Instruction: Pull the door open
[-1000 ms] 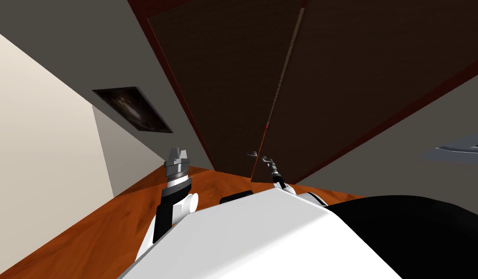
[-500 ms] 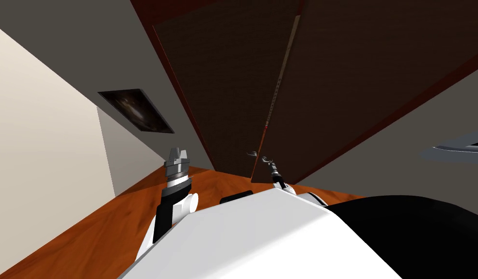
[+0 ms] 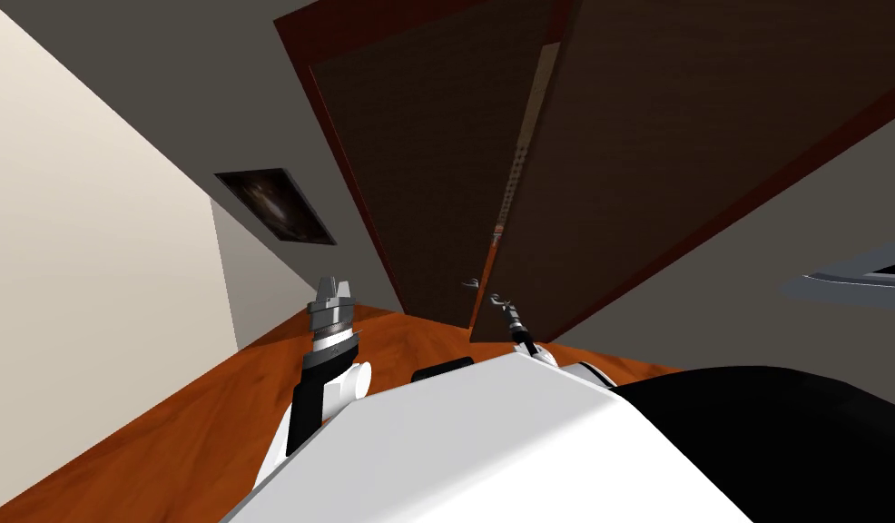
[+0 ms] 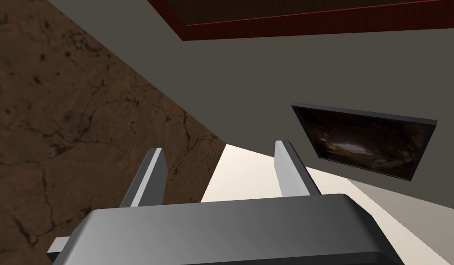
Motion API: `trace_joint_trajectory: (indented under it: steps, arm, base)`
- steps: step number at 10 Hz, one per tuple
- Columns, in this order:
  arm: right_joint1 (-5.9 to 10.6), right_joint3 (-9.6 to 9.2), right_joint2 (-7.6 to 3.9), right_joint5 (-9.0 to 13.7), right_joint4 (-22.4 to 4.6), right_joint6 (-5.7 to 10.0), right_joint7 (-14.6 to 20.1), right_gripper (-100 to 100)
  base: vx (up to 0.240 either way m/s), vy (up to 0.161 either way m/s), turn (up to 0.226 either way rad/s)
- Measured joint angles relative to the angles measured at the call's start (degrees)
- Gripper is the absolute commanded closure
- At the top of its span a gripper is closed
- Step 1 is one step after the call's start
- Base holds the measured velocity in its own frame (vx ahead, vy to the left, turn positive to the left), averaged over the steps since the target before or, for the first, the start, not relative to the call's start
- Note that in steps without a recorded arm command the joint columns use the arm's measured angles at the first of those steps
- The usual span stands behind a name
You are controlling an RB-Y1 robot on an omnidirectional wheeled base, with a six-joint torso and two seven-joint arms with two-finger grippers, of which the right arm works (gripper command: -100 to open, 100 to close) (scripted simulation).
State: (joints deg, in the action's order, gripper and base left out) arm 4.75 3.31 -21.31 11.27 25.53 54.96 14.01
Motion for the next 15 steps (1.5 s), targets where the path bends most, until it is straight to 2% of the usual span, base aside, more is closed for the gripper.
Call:
trace_joint_trajectory:
  steps: [1,3,5,6,8,10,11,12,13,15]
  arm:
    - [-0.13,-0.80,-0.52,-0.52,-0.23,0.50,0.92,100]
    - [0.46,-2.46,-1.19,-1.62,-2.15,2.60,2.73,100]
    - [-1.13,-3.18,-1.42,-2.07,0.38,1.88,3.34,100]
    - [-1.43,-3.75,-1.88,-2.45,1.06,1.90,3.95,100]
    - [-1.49,-3.59,-2.03,-2.74,1.25,1.79,4.17,100]
    - [-0.72,-3.26,-2.04,-3.50,0.19,2.39,4.50,100]
    - [-1.83,-3.02,-2.01,-3.98,2.39,1.52,4.60,100]
    - [-1.74,-3.11,-1.84,-4.34,2.42,1.21,4.70,100]
    - [-1.13,-3.26,-1.68,-4.53,0.87,1.82,4.81,100]
    - [1.62,-2.79,-1.89,-5.74,-4.12,4.59,5.66,100]
  base:
    - [-0.232,-0.063,0.121]
    - [-0.190,-0.044,0.084]
    - [-0.143,-0.025,0.107]
    - [-0.087,-0.031,0.030]
    - [-0.182,-0.055,0.104]
    - [-0.230,-0.074,0.188]
    - [-0.170,-0.052,0.072]
    - [-0.062,-0.003,-0.016]
    - [-0.174,-0.053,0.209]
    - [-0.195,-0.085,0.158]
